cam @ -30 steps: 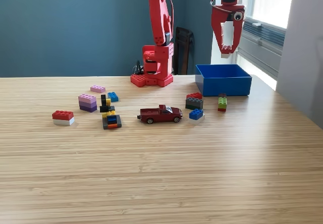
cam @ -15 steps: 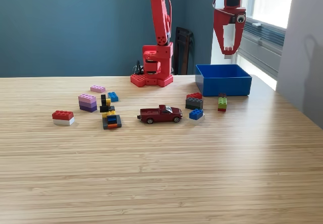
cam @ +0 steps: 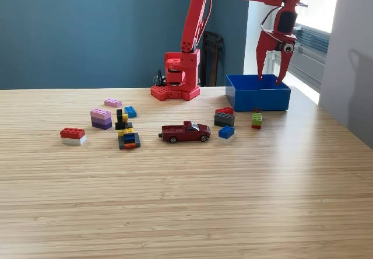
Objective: Grasp a lego block and put it in the bin.
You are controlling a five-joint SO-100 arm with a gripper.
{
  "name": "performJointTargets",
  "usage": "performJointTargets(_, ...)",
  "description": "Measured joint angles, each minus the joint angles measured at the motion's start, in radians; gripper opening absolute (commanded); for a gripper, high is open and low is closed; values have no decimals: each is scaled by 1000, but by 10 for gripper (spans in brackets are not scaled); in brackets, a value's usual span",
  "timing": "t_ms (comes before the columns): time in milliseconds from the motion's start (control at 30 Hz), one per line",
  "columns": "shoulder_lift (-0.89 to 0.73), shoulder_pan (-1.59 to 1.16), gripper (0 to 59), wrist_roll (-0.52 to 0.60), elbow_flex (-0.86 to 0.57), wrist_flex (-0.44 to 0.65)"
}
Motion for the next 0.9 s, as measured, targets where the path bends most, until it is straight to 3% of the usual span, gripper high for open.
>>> performJointTargets(100, -6, 0, 357, -3, 0, -2)
performJointTargets(300, -8, 52, 109, 18, -52, 52)
performJointTargets(433, -8, 160, 7, 51, -175, 138)
performJointTargets(633, -8, 247, 1, 63, -397, 204)
performJointTargets(900, 38, 331, 1, 38, -383, 204)
